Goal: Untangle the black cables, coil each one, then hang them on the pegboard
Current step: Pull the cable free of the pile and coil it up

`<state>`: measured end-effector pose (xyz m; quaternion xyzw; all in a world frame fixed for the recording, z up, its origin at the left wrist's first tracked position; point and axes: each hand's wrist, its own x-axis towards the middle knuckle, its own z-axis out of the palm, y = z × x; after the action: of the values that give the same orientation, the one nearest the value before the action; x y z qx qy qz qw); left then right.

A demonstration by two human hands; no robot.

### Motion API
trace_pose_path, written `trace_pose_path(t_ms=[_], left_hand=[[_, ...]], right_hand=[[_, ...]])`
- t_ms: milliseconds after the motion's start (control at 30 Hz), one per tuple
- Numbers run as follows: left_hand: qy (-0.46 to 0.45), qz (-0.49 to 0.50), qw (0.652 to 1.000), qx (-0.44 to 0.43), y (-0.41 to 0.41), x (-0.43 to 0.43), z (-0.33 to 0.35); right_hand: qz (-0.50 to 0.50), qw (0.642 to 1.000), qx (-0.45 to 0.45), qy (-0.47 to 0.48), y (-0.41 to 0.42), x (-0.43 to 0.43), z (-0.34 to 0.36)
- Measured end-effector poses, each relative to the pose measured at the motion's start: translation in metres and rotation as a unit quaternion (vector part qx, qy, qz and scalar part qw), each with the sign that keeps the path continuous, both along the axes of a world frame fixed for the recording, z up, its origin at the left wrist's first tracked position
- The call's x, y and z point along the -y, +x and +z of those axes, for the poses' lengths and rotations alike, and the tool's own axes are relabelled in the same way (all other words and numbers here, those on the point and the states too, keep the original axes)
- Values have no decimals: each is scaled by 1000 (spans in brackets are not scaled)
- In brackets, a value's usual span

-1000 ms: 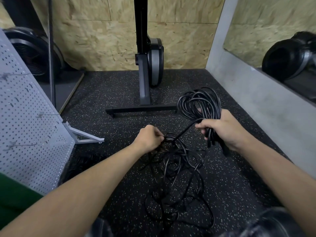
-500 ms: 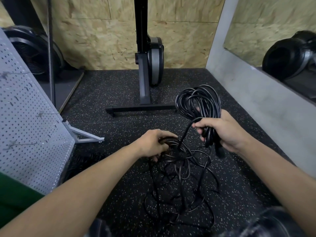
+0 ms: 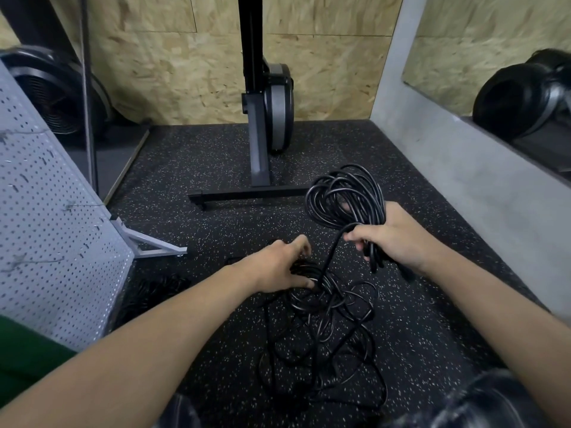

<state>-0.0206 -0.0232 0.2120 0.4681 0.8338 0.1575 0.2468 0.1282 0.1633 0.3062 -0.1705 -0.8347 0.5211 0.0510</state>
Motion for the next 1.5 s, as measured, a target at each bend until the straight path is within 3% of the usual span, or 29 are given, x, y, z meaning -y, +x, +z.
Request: trace_pose_path(t_ms=[200,433,567,667,767,833,967,1067,1133,1233,1500], left_hand=[[-28,-10,999,28,-3,-2,5],[-20,-5,1000,-11,0,-2,6],[40,81,985,149,-1,0,14],[91,161,933,307,-3,2,11],[75,181,882,429,-6,8,4],[68,177,872,450,-5,9,5],[79,130,925,348,11,2,7],[85,23,992,92,16,0,-5],[163,-21,985,-49,18,-3,-7],[233,-43,970,-55,24,-9,3],[204,1,977,-58,39,-21,10]], right_hand=[[-30,997,22,65,-1,-9,-5],[-85,990,18,110,-3,-9,-9],[-55,985,51,154,-1,-6,-11],[-28,979,77,186,0,0,-14],[-38,984,91,150,-1,-2,-18],[-39,993,78,83,-2,0,-18],[-61,995,-9,-81,-5,6,-15],[-73,986,-50,-143,-5,7,-12],[-79,978,-62,-180,-4,5,-12],[-81,972,-70,-209,-4,3,-15],[-67,972,-75,-213,-2,9,-14]])
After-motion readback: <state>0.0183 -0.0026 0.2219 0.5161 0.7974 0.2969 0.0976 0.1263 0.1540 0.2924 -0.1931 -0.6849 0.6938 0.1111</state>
